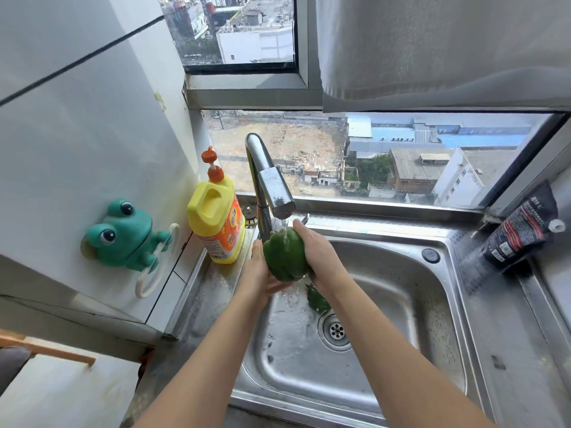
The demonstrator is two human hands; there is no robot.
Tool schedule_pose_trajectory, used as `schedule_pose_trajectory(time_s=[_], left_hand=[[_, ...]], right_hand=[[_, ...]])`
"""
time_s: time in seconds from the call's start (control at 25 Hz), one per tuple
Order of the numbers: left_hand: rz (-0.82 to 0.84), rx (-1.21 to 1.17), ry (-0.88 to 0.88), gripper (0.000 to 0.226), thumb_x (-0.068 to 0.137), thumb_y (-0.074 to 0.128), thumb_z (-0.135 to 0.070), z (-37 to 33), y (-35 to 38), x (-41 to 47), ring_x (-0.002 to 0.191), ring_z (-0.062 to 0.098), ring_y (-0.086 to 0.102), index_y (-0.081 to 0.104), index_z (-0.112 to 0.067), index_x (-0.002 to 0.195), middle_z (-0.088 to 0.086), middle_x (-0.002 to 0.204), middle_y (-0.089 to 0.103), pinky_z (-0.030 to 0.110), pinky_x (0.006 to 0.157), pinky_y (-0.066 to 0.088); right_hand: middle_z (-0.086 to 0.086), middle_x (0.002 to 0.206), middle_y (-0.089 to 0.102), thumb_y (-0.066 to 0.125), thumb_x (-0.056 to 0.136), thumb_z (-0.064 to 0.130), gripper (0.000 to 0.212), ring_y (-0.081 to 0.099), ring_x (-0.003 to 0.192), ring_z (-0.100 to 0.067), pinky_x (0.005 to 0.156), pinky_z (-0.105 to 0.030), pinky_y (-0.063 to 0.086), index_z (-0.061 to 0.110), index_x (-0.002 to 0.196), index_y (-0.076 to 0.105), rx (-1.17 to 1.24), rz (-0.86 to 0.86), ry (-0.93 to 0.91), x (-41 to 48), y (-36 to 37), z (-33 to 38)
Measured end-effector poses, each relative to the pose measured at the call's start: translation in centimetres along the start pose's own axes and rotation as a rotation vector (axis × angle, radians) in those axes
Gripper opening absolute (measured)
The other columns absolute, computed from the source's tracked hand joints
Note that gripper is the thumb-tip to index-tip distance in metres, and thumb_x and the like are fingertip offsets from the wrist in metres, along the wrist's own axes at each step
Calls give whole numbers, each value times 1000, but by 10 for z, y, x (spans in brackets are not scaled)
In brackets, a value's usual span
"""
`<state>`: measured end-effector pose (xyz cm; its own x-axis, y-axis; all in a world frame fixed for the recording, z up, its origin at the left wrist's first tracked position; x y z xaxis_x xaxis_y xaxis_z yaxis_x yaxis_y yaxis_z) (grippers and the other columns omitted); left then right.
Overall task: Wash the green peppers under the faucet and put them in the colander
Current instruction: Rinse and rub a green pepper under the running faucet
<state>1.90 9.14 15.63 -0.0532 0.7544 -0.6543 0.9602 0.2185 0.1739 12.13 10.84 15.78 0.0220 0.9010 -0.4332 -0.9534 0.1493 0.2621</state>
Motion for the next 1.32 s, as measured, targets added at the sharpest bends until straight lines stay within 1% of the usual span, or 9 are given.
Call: schedule_pose_trajectory(time_s=[0.24,0.36,0.52,0.64,0.8,0.92,1.04,1.16,1.32], left_hand=[[86,139,287,39,92,47,-51,4,23,-3,88,23,70,67,-17,98,9,96,74,39,77,58],[92,-100,142,42,93,42,-54,-5,22,4,88,17,67,67,-21,91,1,88,74,32,73,53],[201,-497,-211,35,90,52,-49,-6,16,3,68,16,71,65,-17,97,3,77,72,24,52,56],[227,-383,-117,38,91,50,-51,-1,19,1,79,21,70,64,-17,100,8,89,71,32,60,59],[301,-206,-30,46,93,44,-52,-4,12,-3,84,32,71,59,-14,114,19,106,67,44,63,59],[271,-44,-71,49,96,37,-51,-3,8,2,97,36,66,55,-14,122,20,110,65,50,81,56],[258,106,-48,42,94,44,-50,1,9,2,95,32,64,60,-17,114,16,103,67,47,86,52],[228,-172,-178,37,90,54,-46,1,14,-1,88,31,63,61,-13,104,18,98,64,45,80,53],[190,-471,-327,39,88,58,-42,-3,15,12,89,33,61,59,-8,107,18,96,63,51,61,57]], right_hand=[[-3,85,67,44,99,24,27,61,80,-18,76,-35,49,12,90,67,-382,-254,-496,2,6,6],[-9,107,64,43,98,19,28,56,100,-17,92,-23,40,4,109,65,-667,-239,-910,-10,12,1],[-13,126,58,35,101,28,40,48,121,-24,110,-30,34,4,125,57,-978,-32,-1303,-11,-2,-11],[0,119,62,45,92,47,48,54,109,-12,96,-21,40,13,123,59,-842,-112,-909,-11,-1,-5],[2,98,68,55,93,39,25,63,98,-17,90,-27,49,20,102,67,-265,134,-236,4,-5,14],[-17,90,70,46,98,34,40,65,89,-28,88,-43,51,4,85,68,-512,-5,-294,12,-11,18],[-20,90,66,41,99,34,46,60,87,-26,88,-44,49,-6,95,65,-722,23,-171,17,-9,12],[-12,111,65,42,97,42,45,59,101,-25,94,-38,48,7,112,64,-729,107,-21,11,-3,17],[-7,117,60,58,89,45,50,56,105,-21,90,-27,43,18,129,49,-859,90,-289,-9,-1,14]])
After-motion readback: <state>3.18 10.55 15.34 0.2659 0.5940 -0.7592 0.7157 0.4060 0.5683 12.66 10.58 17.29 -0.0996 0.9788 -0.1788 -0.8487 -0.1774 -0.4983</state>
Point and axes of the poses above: each hand's wrist, its own x-axis towards the middle knuckle, its own y-axis out of the palm, z = x × y, the point moved 3 cm from there along x, towards the middle knuckle
